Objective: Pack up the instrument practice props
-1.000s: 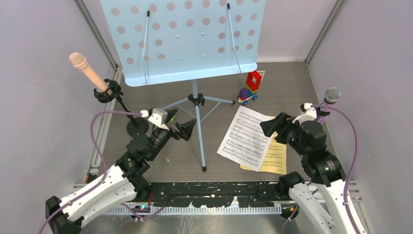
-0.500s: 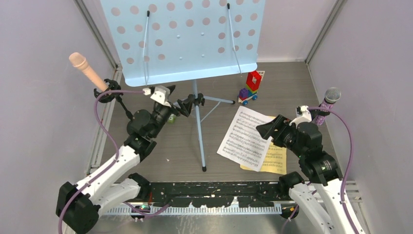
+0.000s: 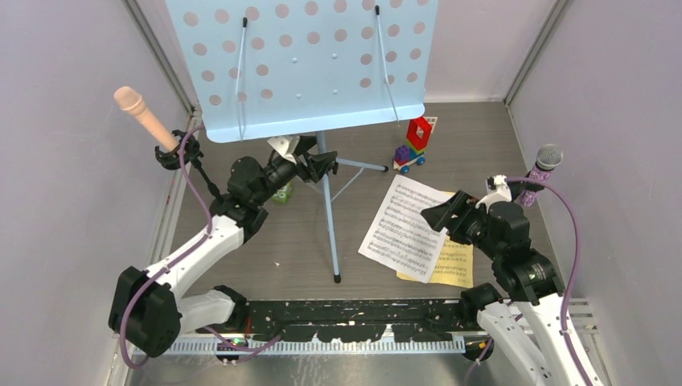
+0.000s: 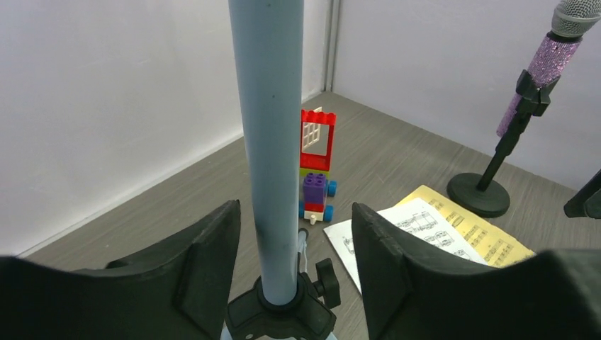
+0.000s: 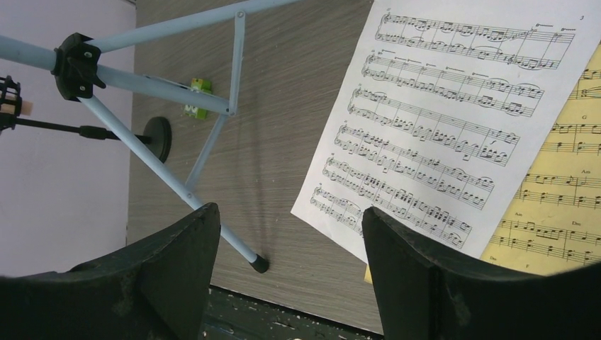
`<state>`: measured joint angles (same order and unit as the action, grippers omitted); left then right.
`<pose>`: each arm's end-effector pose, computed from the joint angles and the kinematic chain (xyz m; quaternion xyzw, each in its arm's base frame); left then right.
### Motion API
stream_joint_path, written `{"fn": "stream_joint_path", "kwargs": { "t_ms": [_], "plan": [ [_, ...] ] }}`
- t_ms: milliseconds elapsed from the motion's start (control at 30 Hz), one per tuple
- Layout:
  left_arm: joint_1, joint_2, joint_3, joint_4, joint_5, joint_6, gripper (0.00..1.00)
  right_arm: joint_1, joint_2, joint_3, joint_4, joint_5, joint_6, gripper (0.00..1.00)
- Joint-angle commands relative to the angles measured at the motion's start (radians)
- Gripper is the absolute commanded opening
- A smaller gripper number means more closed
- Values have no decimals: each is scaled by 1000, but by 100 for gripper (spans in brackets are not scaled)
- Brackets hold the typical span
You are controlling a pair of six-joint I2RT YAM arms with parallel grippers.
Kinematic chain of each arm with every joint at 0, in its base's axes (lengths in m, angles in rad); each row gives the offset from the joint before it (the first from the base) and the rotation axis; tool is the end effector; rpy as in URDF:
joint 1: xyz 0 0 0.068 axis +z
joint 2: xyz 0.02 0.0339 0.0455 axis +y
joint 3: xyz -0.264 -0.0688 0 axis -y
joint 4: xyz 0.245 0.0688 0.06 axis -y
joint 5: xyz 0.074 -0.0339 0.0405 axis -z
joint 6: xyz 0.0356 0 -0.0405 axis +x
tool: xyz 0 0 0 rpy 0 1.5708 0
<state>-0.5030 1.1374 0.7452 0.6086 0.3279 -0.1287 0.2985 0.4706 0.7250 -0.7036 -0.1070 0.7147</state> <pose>0.2255 -0.1371 0.3380 0.2400 0.5837 -0.3360 0.6991 0.0995 0.0346 0.3054 0.1469 0.8333 0.2973 0.4424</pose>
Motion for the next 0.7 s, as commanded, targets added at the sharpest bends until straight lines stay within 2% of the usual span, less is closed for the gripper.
{"fn": "stream_joint_path", "kwargs": {
  "t_ms": [0,433,667],
  "plan": [
    [17,15,73,27,65,11,55,-4,5,-5,39,-28,15,77],
    [24,112,125,-6,56,42,35,-4,3,-14,27,-36,13,69],
    [24,108,122,-52,93,59,2,-4,9,-28,39,-54,13,65]
  ]
}}
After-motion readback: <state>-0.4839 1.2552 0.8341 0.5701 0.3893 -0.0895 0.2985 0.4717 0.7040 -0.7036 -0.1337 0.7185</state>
